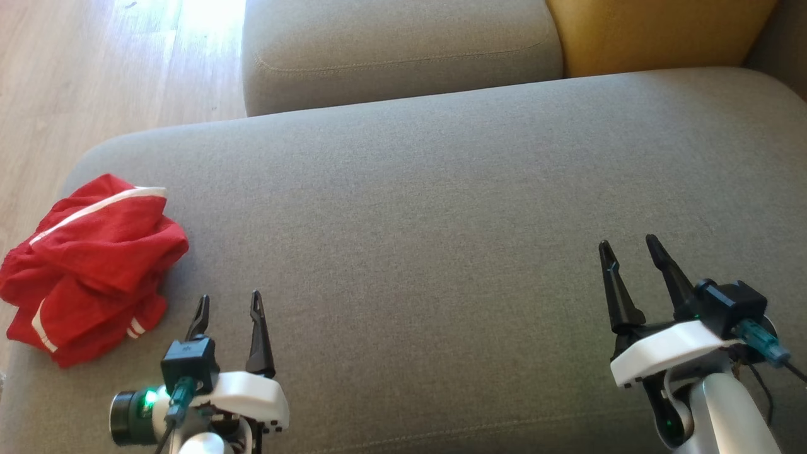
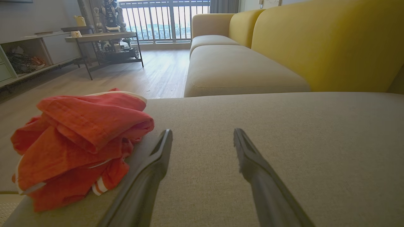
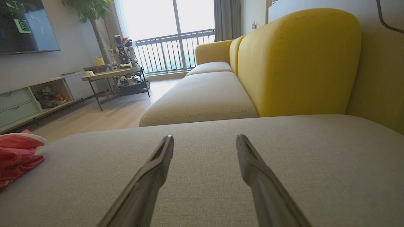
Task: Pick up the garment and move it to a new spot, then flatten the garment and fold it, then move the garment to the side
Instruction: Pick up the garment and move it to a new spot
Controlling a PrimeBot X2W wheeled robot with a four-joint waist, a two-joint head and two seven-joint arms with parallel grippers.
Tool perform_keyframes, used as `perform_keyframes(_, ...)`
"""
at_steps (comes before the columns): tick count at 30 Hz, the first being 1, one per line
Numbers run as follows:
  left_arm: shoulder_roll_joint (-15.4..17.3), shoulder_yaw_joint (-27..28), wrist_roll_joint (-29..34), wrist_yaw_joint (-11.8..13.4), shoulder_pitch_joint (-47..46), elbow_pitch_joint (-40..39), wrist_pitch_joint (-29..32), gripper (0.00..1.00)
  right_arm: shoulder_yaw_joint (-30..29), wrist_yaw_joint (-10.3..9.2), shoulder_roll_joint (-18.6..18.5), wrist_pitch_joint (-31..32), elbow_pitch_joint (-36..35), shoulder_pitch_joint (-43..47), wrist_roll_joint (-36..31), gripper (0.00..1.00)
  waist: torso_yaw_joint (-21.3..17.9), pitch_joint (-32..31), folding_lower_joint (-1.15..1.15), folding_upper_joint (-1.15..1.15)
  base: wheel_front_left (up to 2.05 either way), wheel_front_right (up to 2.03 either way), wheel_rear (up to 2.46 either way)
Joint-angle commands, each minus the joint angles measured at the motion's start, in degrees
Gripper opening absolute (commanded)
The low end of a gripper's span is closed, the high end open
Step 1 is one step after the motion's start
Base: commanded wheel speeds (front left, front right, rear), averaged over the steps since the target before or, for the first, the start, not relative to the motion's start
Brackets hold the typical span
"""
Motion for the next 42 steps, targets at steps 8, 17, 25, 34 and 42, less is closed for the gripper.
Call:
perform_keyframes(8,-0.82,3.51,1.99,-1.28,-2.68,-0.69,-0.71,1.00,1.11,-0.01,-0.63,-0.61,-2.60,-2.68,0.46,1.00,2.20,0.15,0.00,0.00,0.00,0.00,0.00)
perform_keyframes(17,-0.65,5.47,3.15,-2.23,-2.08,-0.83,-0.71,1.00,3.65,-0.01,-0.63,-0.61,-4.45,-0.96,1.67,1.00,11.23,-0.72,0.00,0.00,0.00,0.00,0.00)
perform_keyframes(25,-0.06,6.23,4.20,-2.74,-0.63,-1.35,-0.71,1.00,5.86,-0.01,-0.63,-0.61,-5.29,-0.06,2.54,1.00,18.99,-1.31,0.00,0.00,0.00,0.00,0.00)
perform_keyframes(34,0.52,6.79,4.57,-3.23,0.70,-2.54,-0.71,1.00,6.52,-0.01,-0.63,-0.61,-5.16,0.34,3.18,1.00,22.19,-1.51,0.00,0.00,0.00,0.00,0.00)
perform_keyframes(42,0.73,7.76,4.32,-3.52,0.97,-3.02,-0.71,1.00,7.14,-0.01,-0.63,-0.61,-5.24,0.52,2.92,1.00,21.06,-1.27,0.00,0.00,0.00,0.00,0.00)
